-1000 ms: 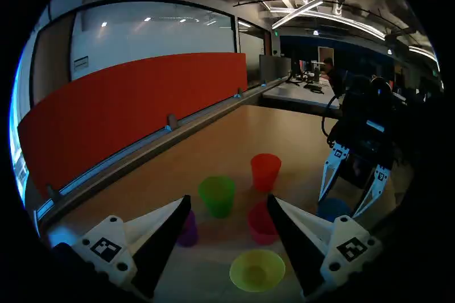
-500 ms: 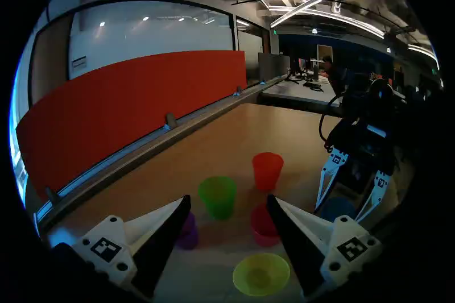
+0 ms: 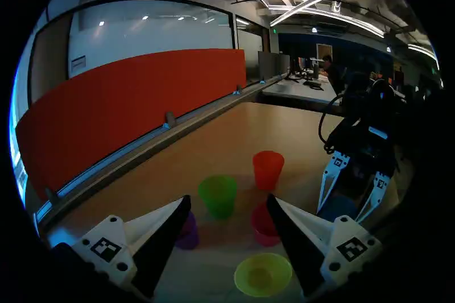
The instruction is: Pour water
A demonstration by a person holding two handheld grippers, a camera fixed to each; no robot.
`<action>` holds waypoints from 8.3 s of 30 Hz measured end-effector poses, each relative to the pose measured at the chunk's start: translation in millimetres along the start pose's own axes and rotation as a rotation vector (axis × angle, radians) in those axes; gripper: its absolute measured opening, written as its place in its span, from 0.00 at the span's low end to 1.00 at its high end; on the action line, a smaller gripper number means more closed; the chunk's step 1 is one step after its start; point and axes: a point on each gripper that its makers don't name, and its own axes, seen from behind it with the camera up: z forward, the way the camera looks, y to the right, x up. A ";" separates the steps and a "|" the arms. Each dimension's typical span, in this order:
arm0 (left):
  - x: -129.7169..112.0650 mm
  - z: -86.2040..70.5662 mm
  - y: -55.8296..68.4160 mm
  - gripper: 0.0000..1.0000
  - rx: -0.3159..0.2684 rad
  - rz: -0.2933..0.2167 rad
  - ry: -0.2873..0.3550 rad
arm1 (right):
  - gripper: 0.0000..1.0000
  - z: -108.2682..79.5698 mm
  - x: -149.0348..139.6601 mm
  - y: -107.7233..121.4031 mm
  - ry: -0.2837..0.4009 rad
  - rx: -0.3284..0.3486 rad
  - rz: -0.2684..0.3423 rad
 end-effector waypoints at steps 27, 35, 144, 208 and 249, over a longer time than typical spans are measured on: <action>6.0 -6.4 10.0 0.99 -0.003 0.005 -0.001 | 0.90 -49.7 41.5 18.5 0.091 -0.061 0.072; 5.7 -7.3 13.6 0.99 0.003 -0.004 0.000 | 0.89 -77.0 66.7 32.4 0.149 -0.116 0.072; -54.4 120.3 -18.2 1.00 -0.050 0.024 -0.523 | 0.89 -155.7 125.0 103.5 0.392 -0.363 0.096; 19.3 73.4 -20.8 0.88 0.009 -0.019 -0.304 | 0.89 -172.0 128.7 91.4 0.398 -0.395 0.090; 110.0 -14.2 -8.6 0.87 0.095 -0.123 0.279 | 0.89 -177.4 148.8 66.8 0.418 -0.387 0.069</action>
